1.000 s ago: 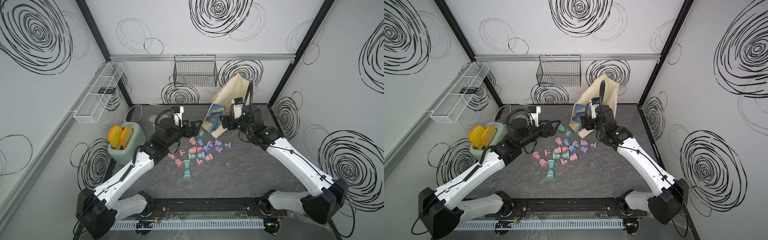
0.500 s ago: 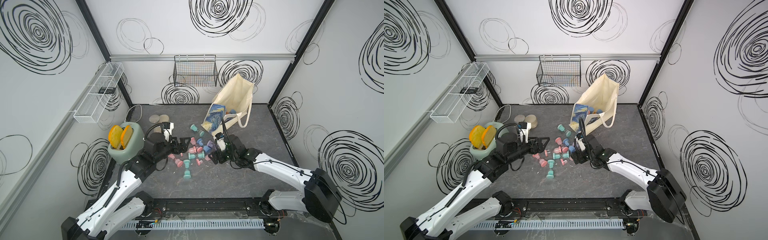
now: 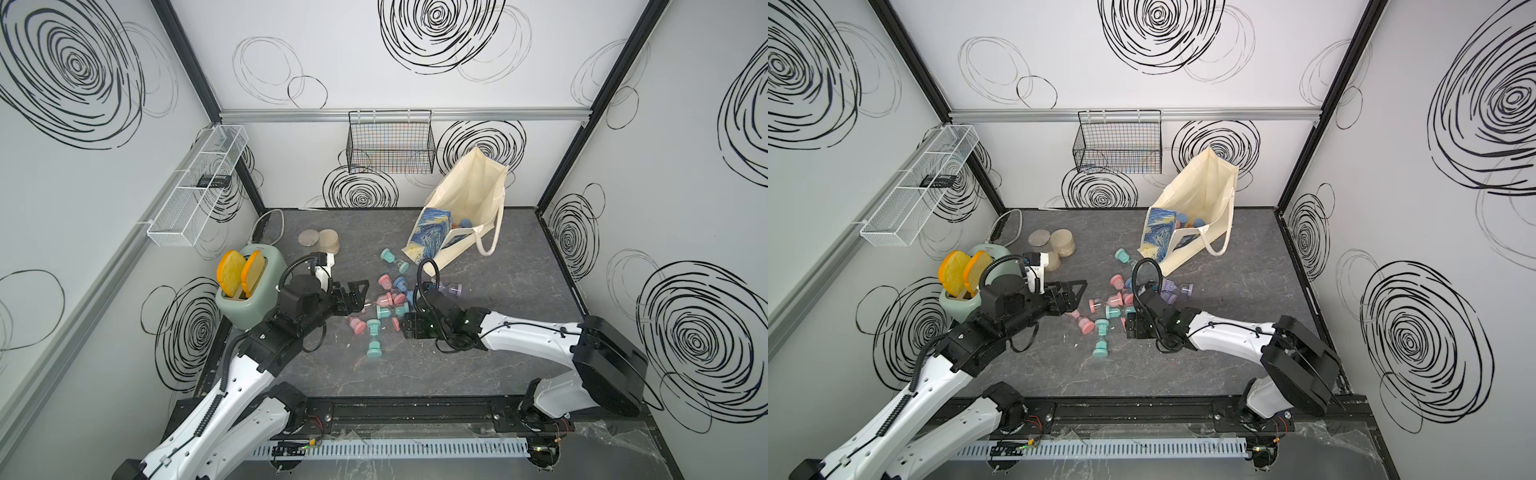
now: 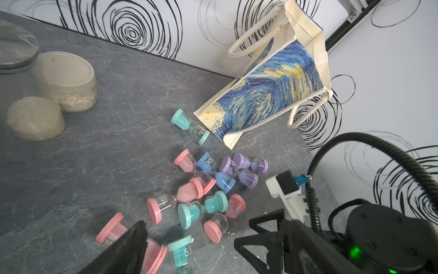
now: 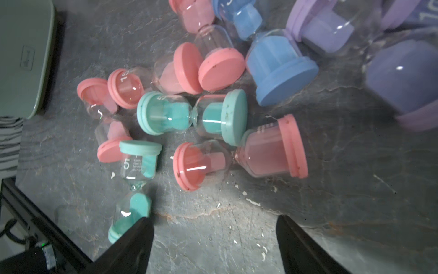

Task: Put the hourglass into the canvas bag
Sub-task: Pick up the hourglass from the center of the board.

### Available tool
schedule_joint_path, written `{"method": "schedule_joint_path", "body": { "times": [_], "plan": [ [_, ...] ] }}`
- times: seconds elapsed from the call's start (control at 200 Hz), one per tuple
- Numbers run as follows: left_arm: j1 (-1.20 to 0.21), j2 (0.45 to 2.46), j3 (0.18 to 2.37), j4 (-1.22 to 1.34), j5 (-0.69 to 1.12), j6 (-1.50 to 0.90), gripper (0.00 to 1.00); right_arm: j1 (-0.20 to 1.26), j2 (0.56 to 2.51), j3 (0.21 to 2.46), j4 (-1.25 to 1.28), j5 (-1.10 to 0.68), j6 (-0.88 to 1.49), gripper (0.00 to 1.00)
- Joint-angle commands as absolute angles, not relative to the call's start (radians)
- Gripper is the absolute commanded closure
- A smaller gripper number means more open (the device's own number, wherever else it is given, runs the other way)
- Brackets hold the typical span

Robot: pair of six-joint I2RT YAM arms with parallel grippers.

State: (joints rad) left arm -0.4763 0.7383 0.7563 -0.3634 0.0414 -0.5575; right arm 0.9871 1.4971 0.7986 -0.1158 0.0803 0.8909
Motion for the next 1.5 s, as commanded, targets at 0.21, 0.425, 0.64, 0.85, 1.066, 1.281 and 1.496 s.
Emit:
{"method": "schedule_joint_path", "body": {
  "times": [0.21,0.425,0.64,0.85,1.066,1.281,1.496],
  "plan": [
    [-0.465,0.674,0.743,-0.426,0.003,-0.559,0.04,1.004,1.633,0.911,-0.157,0.181,1.214,0.19],
    [-0.463,0.655,0.752,-0.453,0.005,-0.542,0.04,1.005,1.709,0.962,-0.195,0.209,1.249,0.22],
    [-0.463,0.669,0.746,-0.442,0.026,-0.539,0.04,1.011,1.747,0.982,-0.305,0.25,1.222,0.27],
    [-0.462,0.667,0.741,-0.438,0.028,-0.54,0.04,1.023,1.718,0.971,-0.409,0.275,1.199,0.32],
    [-0.462,0.667,0.733,-0.436,0.037,-0.542,0.04,1.019,1.703,0.948,-0.513,0.216,1.185,0.29],
    [-0.459,0.652,0.731,-0.438,0.032,-0.543,0.04,1.019,1.682,0.897,-0.497,0.187,1.185,0.32],
    [-0.457,0.665,0.735,-0.42,0.04,-0.545,0.04,1.03,1.75,0.955,-0.549,0.209,1.149,0.4]
  ]
}}
